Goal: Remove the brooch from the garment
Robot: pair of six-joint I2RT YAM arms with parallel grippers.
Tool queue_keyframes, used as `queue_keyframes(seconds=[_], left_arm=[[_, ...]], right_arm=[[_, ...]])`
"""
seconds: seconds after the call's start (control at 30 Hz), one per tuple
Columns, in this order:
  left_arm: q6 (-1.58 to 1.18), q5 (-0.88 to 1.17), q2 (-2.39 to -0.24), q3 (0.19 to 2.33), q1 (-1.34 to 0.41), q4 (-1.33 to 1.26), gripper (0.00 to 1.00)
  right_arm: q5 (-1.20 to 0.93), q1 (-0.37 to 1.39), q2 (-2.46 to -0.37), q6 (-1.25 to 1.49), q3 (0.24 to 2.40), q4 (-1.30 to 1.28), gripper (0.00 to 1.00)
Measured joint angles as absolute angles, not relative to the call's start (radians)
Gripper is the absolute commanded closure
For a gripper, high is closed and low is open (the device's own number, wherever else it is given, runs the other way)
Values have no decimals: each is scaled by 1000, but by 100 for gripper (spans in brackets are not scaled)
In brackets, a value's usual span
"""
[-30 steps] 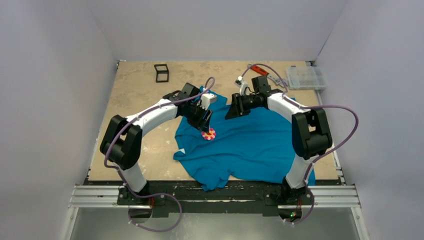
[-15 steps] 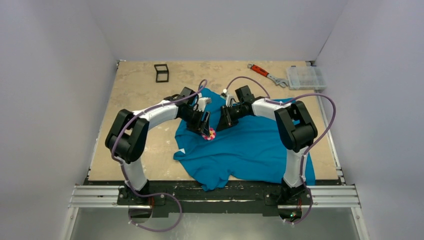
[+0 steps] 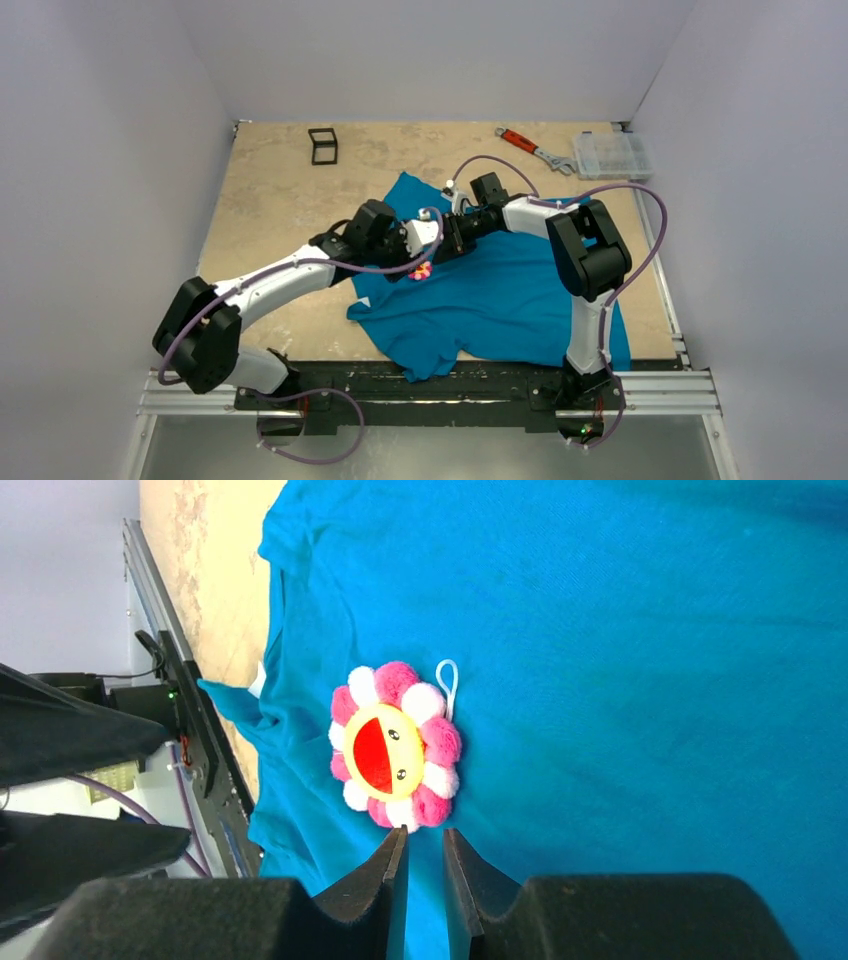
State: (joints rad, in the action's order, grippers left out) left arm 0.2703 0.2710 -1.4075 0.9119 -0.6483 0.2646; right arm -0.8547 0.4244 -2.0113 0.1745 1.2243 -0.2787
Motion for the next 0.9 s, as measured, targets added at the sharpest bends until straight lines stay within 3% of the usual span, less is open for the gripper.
queue_keyframes(seconds=[0.43, 0.57, 0.83, 0.9], left_arm=[[804, 81, -1588, 867, -790, 181, 57], [866, 72, -1631, 870, -816, 181, 54], [889, 31, -1709, 949, -841, 181, 56], [877, 21, -1723, 972, -841, 182, 62]], right_arm=[[-856, 424, -2011, 153, 1222, -321, 77], [-856, 424, -2011, 145, 1205, -332, 77], [-858, 424, -2011, 141, 1190, -340, 76], [-860, 424, -2011, 140, 1185, -342, 75]])
